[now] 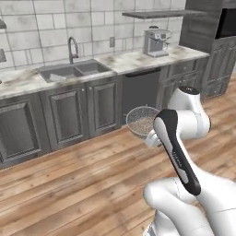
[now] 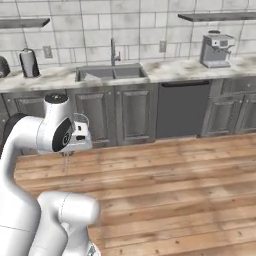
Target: Pick the tupperware and strainer and place them in the sink. Then turn on the water.
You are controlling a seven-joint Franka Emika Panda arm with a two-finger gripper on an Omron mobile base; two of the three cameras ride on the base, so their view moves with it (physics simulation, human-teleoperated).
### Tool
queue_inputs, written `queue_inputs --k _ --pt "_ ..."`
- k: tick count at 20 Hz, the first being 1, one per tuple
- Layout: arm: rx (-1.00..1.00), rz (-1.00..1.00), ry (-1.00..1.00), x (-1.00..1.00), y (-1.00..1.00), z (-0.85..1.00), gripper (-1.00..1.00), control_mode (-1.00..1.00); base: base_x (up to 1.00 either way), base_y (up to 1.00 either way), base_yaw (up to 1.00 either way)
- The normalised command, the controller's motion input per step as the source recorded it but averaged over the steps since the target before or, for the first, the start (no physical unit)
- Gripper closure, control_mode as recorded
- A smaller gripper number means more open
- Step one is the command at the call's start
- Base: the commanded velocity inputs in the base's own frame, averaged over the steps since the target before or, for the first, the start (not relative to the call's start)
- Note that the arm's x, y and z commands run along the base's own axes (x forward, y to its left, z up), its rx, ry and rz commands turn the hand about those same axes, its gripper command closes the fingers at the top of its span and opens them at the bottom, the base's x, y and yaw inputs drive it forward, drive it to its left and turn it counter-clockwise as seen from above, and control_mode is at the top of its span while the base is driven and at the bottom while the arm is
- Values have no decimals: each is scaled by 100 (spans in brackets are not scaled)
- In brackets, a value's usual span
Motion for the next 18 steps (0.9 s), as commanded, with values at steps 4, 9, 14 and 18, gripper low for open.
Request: queue_inputs --k 4,9,14,18 --pt "0 0 0 0 0 0 100 100 100 27 0" --pt "0 0 0 0 0 0 100 100 100 36 0" --pt "0 0 0 0 0 0 100 100 100 29 2" --pt "0 0 0 0 0 0 100 100 100 32 3"
